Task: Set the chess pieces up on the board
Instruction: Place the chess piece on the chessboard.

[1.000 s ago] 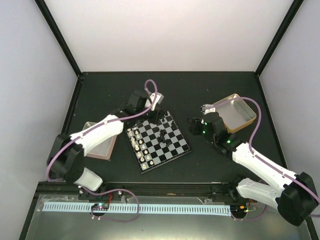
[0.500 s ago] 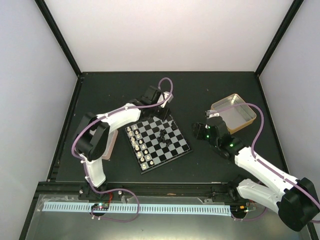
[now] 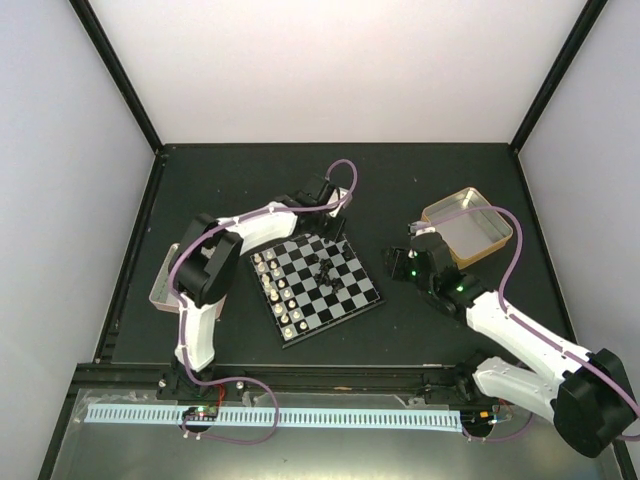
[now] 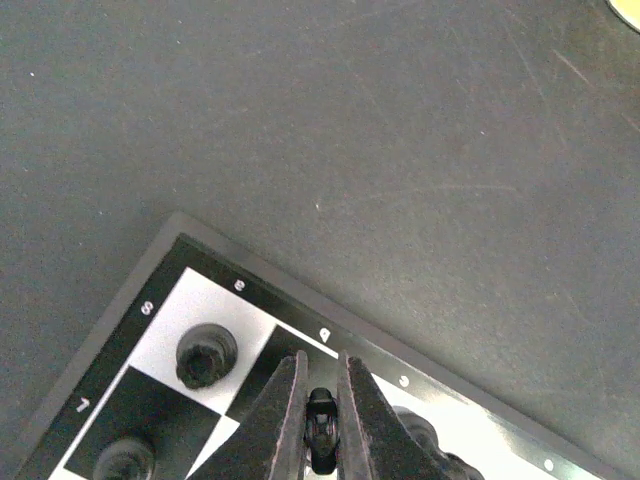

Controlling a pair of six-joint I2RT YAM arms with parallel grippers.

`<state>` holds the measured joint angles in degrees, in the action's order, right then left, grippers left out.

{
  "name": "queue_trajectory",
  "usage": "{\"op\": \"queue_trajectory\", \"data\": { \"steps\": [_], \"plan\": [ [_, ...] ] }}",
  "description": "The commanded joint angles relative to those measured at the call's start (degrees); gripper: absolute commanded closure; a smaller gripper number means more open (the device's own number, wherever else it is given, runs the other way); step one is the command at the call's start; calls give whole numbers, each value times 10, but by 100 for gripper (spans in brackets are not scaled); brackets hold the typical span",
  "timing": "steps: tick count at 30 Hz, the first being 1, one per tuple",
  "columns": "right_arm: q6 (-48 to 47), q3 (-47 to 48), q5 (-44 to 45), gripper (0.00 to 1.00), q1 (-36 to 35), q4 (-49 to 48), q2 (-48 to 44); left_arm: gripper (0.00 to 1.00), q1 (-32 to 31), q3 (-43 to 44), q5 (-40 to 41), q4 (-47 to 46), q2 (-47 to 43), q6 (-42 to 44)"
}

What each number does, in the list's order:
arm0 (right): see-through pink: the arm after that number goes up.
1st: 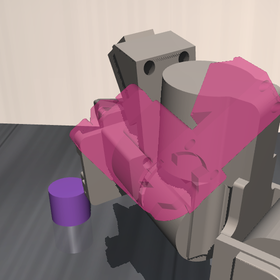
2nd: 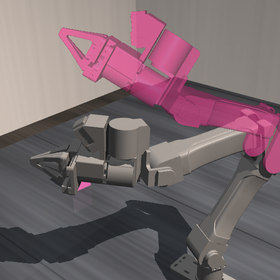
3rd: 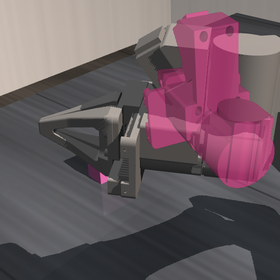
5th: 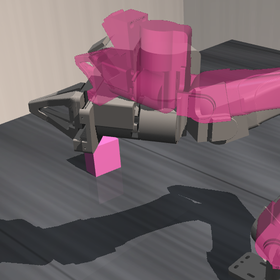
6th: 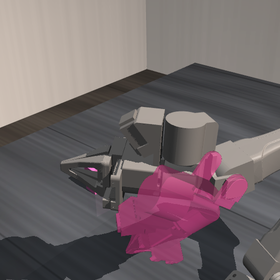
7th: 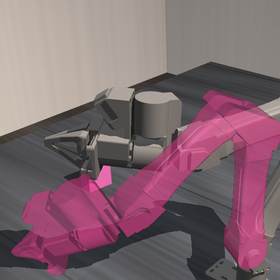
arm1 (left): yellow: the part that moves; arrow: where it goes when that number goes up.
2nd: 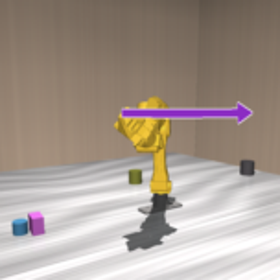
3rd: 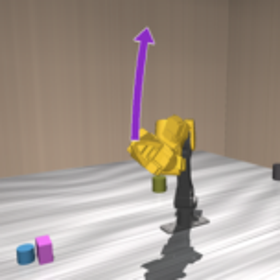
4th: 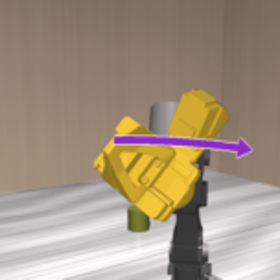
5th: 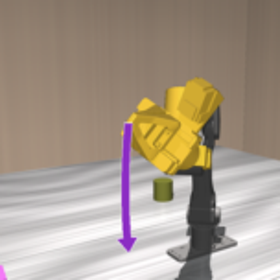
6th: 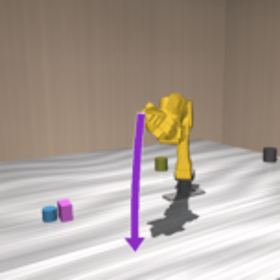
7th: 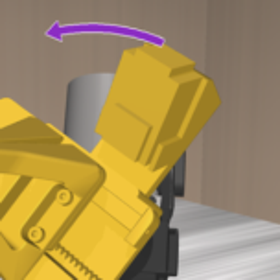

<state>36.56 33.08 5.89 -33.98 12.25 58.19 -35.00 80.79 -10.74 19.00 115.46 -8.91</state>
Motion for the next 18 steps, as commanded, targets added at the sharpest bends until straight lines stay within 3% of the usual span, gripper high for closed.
{"op": "queue_trajectory", "data": {
  "steps": [1,18],
  "plan": [
    [4,-3,2,42,3,-12,1,96,-4,40,35,32,23,3],
    [1,-3,-8,42,3,-18,13,92,-13,52,44,28,42,6]
  ]
}}
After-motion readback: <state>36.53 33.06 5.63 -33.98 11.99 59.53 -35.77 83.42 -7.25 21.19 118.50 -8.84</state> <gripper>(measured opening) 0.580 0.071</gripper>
